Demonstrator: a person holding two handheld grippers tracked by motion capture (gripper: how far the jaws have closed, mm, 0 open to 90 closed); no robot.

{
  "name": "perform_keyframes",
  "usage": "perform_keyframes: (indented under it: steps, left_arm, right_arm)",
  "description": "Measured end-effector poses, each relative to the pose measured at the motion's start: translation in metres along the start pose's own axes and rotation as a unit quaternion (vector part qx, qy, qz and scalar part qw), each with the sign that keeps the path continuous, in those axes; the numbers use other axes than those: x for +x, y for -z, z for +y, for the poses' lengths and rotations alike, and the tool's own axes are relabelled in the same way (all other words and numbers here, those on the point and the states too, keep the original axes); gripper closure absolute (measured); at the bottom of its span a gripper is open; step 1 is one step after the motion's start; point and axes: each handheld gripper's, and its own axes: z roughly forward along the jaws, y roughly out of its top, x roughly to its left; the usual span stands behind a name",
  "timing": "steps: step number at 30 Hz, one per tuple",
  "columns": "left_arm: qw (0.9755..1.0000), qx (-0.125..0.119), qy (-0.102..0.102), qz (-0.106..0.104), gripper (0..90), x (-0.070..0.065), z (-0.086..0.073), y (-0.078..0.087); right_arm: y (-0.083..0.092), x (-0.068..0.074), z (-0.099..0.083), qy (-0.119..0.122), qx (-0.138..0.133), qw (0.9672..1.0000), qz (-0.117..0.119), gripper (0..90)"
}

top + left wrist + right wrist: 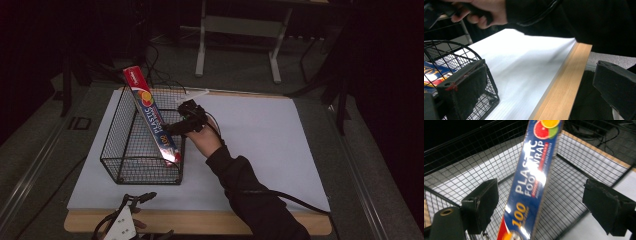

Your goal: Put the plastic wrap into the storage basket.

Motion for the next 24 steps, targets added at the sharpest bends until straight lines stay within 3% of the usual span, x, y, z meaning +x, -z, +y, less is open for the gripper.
perform_keyframes:
  steps: [6,12,20,24]
  left_arm:
    - [1.0,0.004,0.002,0.003,0.0,0.001,-0.001,-0.002]
    - [1.0,0.006,0.002,0.003,0.0,0.001,-0.001,-0.003]
    - [0.9999,0.009,0.002,0.004,0.0,0.0,-0.001,-0.004]
    - [0.9999,0.01,0.0,0.005,0.0,0.001,-0.001,-0.004]
  right_arm:
    - [0.026,-0.013,-0.013,0.002,-0.008,0.9998,-0.017,13.6]
    - [0.048,-0.024,-0.031,-0.007,-0.014,0.9997,-0.017,13.6]
    - [0.067,-0.036,-0.057,-0.005,-0.007,0.9993,-0.036,13.9]
    - [0.078,-0.046,-0.073,-0.016,-0.01,0.9989,-0.043,13.9]
